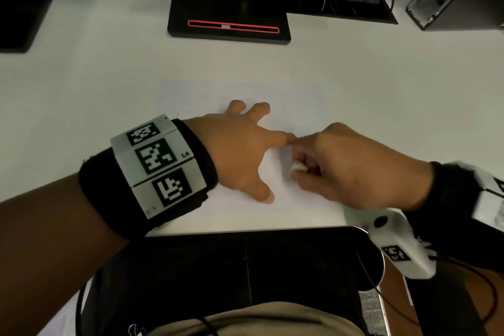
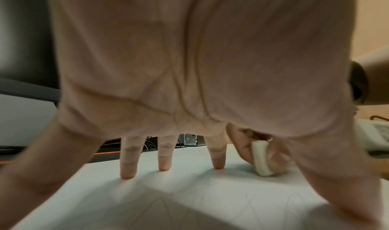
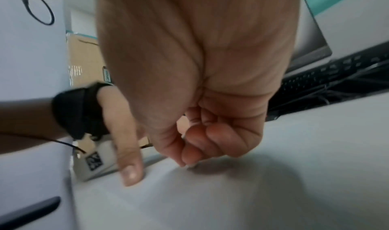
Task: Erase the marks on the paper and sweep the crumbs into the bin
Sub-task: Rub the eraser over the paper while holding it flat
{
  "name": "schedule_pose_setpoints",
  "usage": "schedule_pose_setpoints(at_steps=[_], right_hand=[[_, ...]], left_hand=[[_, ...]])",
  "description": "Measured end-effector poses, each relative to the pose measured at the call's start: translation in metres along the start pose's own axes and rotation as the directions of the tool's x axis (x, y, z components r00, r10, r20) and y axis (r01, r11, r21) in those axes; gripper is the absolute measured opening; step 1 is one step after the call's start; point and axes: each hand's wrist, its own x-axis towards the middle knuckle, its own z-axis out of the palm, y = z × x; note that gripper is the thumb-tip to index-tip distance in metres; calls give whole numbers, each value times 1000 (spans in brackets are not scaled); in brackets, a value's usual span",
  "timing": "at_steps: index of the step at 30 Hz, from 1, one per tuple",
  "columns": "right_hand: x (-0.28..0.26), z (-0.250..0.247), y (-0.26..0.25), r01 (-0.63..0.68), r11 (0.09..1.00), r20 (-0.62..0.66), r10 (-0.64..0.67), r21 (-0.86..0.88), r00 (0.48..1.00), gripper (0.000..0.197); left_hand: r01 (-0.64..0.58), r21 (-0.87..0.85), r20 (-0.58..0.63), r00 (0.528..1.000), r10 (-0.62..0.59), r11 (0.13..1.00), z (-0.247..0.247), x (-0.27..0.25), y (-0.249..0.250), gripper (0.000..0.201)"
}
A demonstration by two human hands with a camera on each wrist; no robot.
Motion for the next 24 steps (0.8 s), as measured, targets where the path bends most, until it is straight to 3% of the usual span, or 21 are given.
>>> schedule_pose_setpoints(at_steps=[2, 6, 11, 15, 20, 24], right_hand=[[1, -2, 1, 13, 999, 30, -14, 30, 999, 22], [11, -9, 18, -90, 994, -97, 83, -64, 992, 24], [7, -4, 4, -14, 1000, 24, 13, 6, 1000, 23], [14, -9, 17, -112, 990, -104, 103, -81, 989, 27], [9, -3, 2, -19, 1000, 32, 19, -6, 999, 24], [13, -8, 14, -92, 993, -86, 85, -79, 993, 27]], left_hand=[[2, 4, -1, 1000, -2, 1000, 0, 0, 0, 100], [23, 14, 9, 1000, -24, 1000, -1, -1, 0, 109], [42, 43, -4, 999, -42, 998, -1, -2, 0, 124], [51, 44, 0, 999, -51, 998, -1, -3, 1, 124], [44, 39, -7, 999, -44, 998, 0, -2, -1, 122], [46, 41, 8, 999, -46, 998, 0, -2, -1, 126]])
